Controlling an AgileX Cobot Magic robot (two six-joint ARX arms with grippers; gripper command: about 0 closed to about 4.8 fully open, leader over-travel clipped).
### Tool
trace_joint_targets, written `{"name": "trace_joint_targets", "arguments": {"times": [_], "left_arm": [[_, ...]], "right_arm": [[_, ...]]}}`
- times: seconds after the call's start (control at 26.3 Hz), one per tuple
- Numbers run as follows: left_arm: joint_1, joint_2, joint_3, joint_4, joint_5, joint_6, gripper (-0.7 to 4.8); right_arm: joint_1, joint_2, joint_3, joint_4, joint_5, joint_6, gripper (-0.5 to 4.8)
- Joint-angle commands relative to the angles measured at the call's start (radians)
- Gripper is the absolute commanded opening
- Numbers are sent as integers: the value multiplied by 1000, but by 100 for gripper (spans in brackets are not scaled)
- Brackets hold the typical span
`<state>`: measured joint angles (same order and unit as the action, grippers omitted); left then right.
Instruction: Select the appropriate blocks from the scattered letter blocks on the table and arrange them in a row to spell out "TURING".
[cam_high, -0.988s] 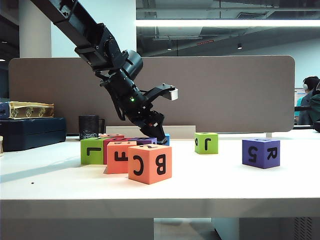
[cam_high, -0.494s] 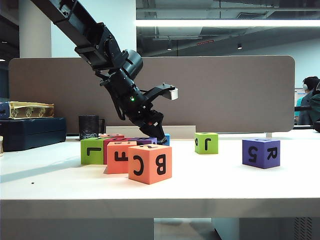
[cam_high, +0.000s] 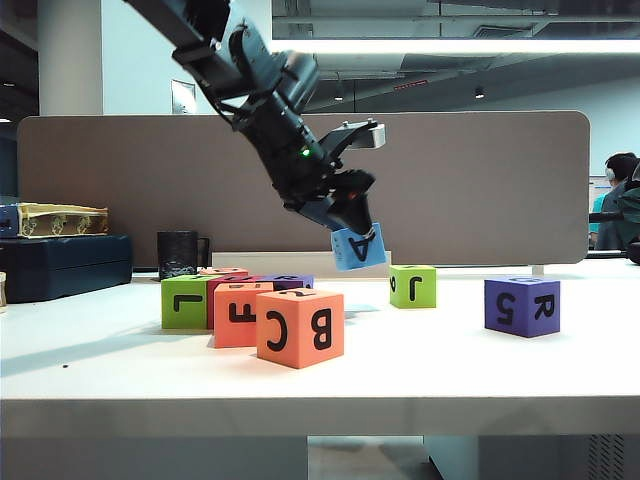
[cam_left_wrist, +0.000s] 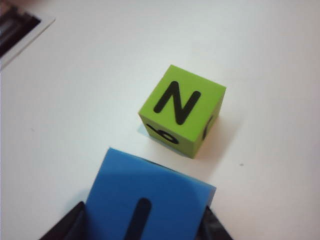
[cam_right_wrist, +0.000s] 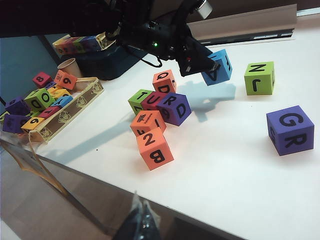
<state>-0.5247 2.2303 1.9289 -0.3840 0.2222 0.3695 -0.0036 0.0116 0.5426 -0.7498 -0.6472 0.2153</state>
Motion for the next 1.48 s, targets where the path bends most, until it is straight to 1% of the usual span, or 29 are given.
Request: {"name": "trace_joint_targets", "arguments": {"times": [0.04, 0.15, 0.27, 0.42, 0.46, 0.53, 0.72, 0.8, 0.87, 0.99, 1.06, 1.14, 1.41, 1.48], "left_arm": [[-32, -37, 3, -33, -72, -150, 263], [-68, -70, 3, -68, -185, -282, 263], [-101, -102, 3, -129, -254, -379, 263], [-134, -120, 3, -218, -271, -485, 263], [-143, -119, 3, -258, -271, -541, 263], [-151, -113, 3, -307, -271, -607, 263], [-151, -106, 3, -343, -290, -744, 263], [-154, -106, 3, -358, -290, -769, 263], [-159, -106, 3, -373, -299, -771, 263], [-167, -100, 3, -393, -302, -813, 263], [-171, -97, 3, -395, -317, -814, 263], [-182, -89, 3, -392, -352, -814, 263], [-204, -51, 3, -380, -365, -815, 263], [-210, -35, 3, -377, -388, -823, 263]], "right_arm": [[0, -11, 4, 11, 1, -3, -1], [0, -11, 4, 11, 1, -3, -1], [0, -11, 4, 11, 1, -3, -1], [0, -11, 4, 11, 1, -3, -1], [0, -11, 4, 11, 1, -3, -1], [0, -11, 4, 10, 1, -3, -1], [0, -11, 4, 10, 0, -3, -1], [0, -11, 4, 10, 1, -3, -1], [0, -11, 4, 10, 0, -3, -1], [0, -11, 4, 10, 1, -3, -1], [0, -11, 4, 10, 0, -3, -1], [0, -11, 4, 10, 0, -3, -1], [0, -11, 4, 10, 0, -3, -1], [0, -11, 4, 9, -3, -3, -1]]}}
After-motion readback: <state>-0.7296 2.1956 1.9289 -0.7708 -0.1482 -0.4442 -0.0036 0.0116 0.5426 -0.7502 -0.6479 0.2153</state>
